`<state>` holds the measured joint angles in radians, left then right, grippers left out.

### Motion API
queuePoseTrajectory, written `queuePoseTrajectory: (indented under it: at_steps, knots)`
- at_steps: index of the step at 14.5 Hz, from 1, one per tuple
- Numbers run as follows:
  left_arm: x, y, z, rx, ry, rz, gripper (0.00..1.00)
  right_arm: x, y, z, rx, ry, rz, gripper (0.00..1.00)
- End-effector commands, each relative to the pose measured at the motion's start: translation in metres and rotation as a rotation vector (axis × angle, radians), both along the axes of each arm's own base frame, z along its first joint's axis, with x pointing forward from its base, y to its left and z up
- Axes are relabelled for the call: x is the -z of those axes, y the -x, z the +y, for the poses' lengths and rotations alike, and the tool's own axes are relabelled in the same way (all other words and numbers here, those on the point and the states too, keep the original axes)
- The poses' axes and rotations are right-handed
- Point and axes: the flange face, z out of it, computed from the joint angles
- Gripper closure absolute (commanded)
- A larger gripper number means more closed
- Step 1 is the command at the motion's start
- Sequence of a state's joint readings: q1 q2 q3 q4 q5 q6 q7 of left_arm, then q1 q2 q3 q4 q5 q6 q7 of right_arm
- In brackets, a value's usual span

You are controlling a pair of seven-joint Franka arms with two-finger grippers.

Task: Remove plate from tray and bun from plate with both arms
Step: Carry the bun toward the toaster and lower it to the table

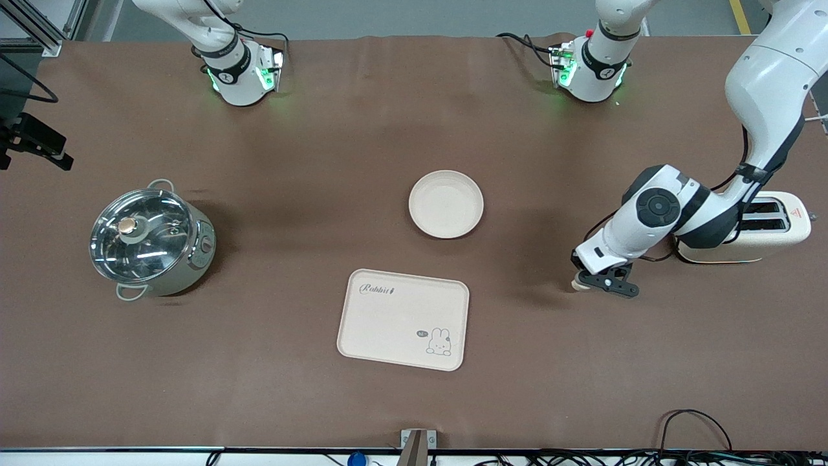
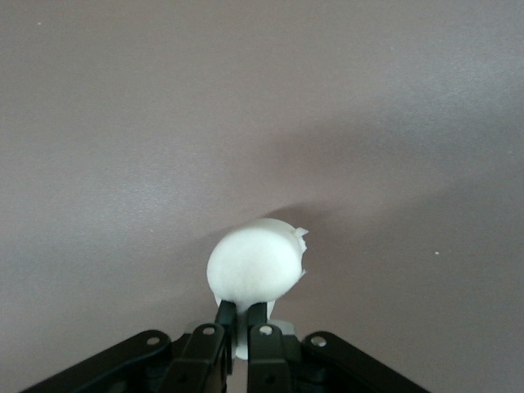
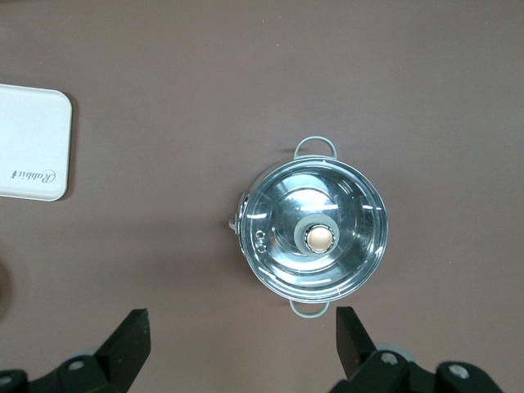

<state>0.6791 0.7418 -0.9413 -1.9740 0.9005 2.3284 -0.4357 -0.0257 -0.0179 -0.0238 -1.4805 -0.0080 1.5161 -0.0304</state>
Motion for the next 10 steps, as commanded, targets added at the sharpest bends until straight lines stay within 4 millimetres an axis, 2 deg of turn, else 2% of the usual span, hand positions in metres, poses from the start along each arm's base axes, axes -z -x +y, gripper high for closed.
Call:
queuePoseTrajectory:
  at_steps: [1, 3, 6, 7, 8, 10]
  knots:
    - [0.013, -0.004, 0.007, -0.012, 0.021, 0.013, 1.00, -0.004, 0.004, 0.000, -0.002, 0.006, -0.008, 0.00]
    - [0.024, 0.001, 0.000, -0.007, 0.037, 0.037, 1.00, -0.004, 0.004, 0.000, 0.000, 0.006, -0.008, 0.00]
    - [0.024, 0.002, -0.001, -0.005, 0.036, 0.039, 0.99, -0.004, 0.004, 0.000, -0.002, 0.006, -0.008, 0.00]
    - [0.023, 0.001, -0.001, -0.005, 0.034, 0.036, 0.97, -0.004, 0.004, 0.000, 0.000, 0.006, -0.008, 0.00]
    - [0.024, 0.002, -0.001, -0.003, 0.034, 0.038, 0.87, -0.004, 0.004, 0.001, -0.002, 0.006, -0.008, 0.00]
    - [0.024, 0.003, 0.000, 0.002, 0.029, 0.035, 0.00, -0.004, 0.004, 0.000, 0.000, 0.006, -0.008, 0.00]
